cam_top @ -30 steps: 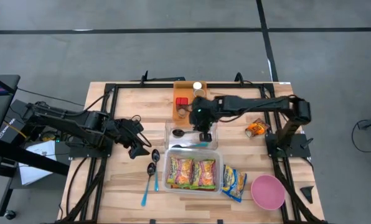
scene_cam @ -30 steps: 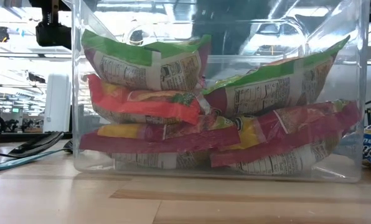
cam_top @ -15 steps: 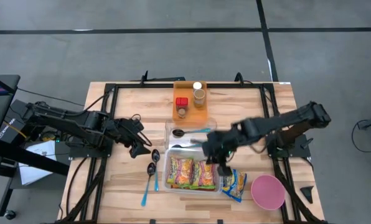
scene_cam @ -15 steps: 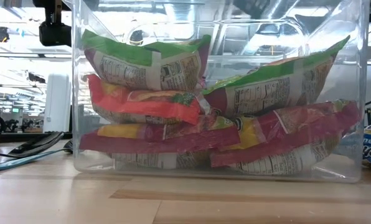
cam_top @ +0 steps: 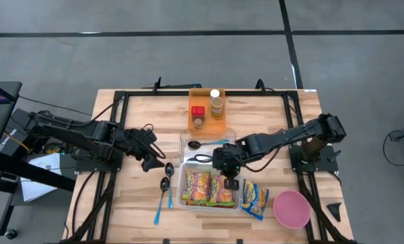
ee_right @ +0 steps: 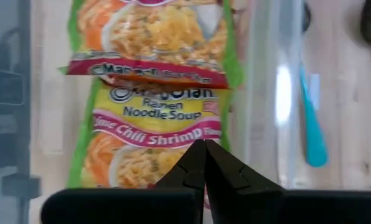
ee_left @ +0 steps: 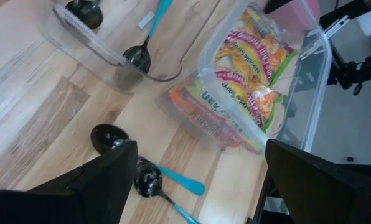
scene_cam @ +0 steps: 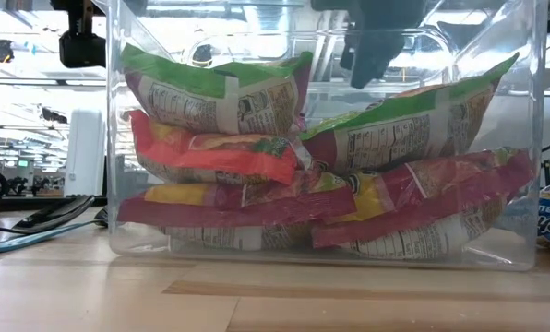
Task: Pick & Place Food Item
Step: Adjust the white transparent bin on the table, then put the blue spoon into the transparent bin
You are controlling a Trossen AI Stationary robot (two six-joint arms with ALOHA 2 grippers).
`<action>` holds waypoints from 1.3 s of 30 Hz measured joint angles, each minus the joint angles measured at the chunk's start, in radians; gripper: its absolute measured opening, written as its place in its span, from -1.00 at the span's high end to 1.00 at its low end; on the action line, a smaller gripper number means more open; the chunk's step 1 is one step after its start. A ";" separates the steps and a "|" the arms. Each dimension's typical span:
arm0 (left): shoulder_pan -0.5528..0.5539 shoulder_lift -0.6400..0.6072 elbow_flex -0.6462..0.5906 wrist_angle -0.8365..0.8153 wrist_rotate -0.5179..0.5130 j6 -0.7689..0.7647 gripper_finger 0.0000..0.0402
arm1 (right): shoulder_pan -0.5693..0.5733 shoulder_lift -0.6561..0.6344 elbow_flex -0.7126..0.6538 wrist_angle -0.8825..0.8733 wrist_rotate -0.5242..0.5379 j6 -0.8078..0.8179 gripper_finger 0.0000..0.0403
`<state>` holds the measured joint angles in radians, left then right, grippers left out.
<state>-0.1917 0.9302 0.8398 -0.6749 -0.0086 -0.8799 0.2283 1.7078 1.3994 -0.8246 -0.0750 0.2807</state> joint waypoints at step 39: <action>0.000 0.000 0.000 0.017 0.005 0.003 -0.73 | 0.024 -0.134 0.000 0.051 0.104 0.042 1.00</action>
<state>-0.1917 0.9302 0.8402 -0.6584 -0.0040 -0.8769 0.2522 1.5736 1.3998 -0.7737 0.0289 0.3225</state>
